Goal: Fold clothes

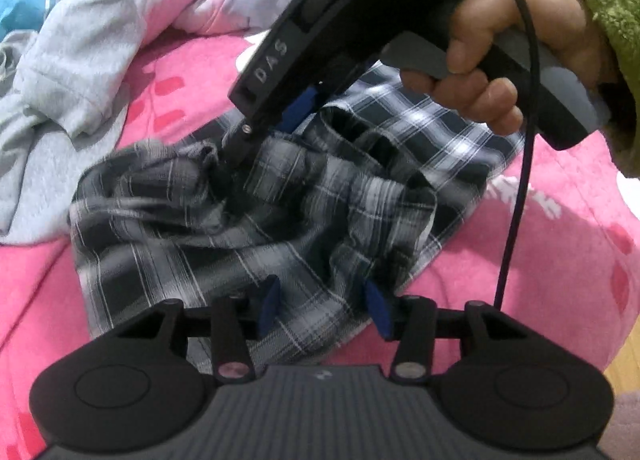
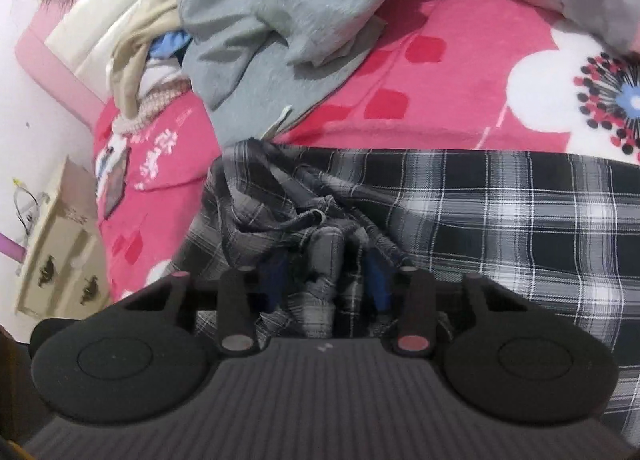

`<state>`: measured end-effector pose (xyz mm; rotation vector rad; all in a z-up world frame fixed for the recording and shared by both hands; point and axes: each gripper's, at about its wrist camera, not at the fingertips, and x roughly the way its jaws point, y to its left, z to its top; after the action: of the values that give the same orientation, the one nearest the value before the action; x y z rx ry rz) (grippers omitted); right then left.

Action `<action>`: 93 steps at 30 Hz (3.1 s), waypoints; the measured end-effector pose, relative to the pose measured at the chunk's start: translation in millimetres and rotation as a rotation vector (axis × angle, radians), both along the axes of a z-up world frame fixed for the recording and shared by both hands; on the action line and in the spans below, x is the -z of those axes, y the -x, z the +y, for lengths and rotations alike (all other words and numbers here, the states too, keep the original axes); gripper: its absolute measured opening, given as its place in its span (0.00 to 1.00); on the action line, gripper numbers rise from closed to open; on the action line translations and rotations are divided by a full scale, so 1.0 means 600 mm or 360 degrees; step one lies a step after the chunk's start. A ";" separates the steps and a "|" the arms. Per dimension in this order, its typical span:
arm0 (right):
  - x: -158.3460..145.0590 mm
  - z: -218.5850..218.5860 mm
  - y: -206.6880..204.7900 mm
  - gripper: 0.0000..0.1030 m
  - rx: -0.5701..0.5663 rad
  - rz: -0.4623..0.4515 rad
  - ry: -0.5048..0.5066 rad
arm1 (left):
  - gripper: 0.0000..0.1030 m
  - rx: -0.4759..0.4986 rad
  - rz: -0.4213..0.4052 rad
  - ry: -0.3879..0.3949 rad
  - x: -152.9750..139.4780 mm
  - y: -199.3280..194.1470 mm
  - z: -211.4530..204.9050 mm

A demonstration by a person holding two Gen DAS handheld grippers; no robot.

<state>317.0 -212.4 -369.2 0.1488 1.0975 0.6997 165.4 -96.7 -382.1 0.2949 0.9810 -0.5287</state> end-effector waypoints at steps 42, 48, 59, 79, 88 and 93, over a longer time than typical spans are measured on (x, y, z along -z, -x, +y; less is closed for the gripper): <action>0.000 -0.084 0.107 0.56 0.0930 0.0207 0.0219 | 0.51 -0.0049 0.0172 0.0138 0.020 -0.071 0.024; 0.023 -0.110 0.096 0.58 0.0919 0.0326 0.0028 | 0.51 -0.0064 0.0163 0.0131 0.022 -0.068 0.021; 0.053 -0.131 0.081 0.45 0.0802 0.0401 -0.0231 | 0.52 -0.0087 0.0146 0.0133 0.028 -0.063 0.018; -0.068 -0.256 0.031 0.18 0.0742 0.0270 -0.0314 | 0.57 -0.0472 0.0146 0.0405 -0.061 -0.116 0.043; -0.109 -0.460 0.000 0.18 0.0747 0.0194 0.0071 | 0.57 -0.0615 0.0248 0.0379 -0.020 -0.172 -0.015; -0.107 -0.564 -0.023 0.17 0.0770 0.0208 0.0187 | 0.57 -0.0618 0.0264 0.0305 0.000 -0.196 -0.059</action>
<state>330.7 -550.8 -304.7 0.3495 1.1668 0.1936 283.3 -132.1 -381.9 -0.1139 1.1066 -0.2905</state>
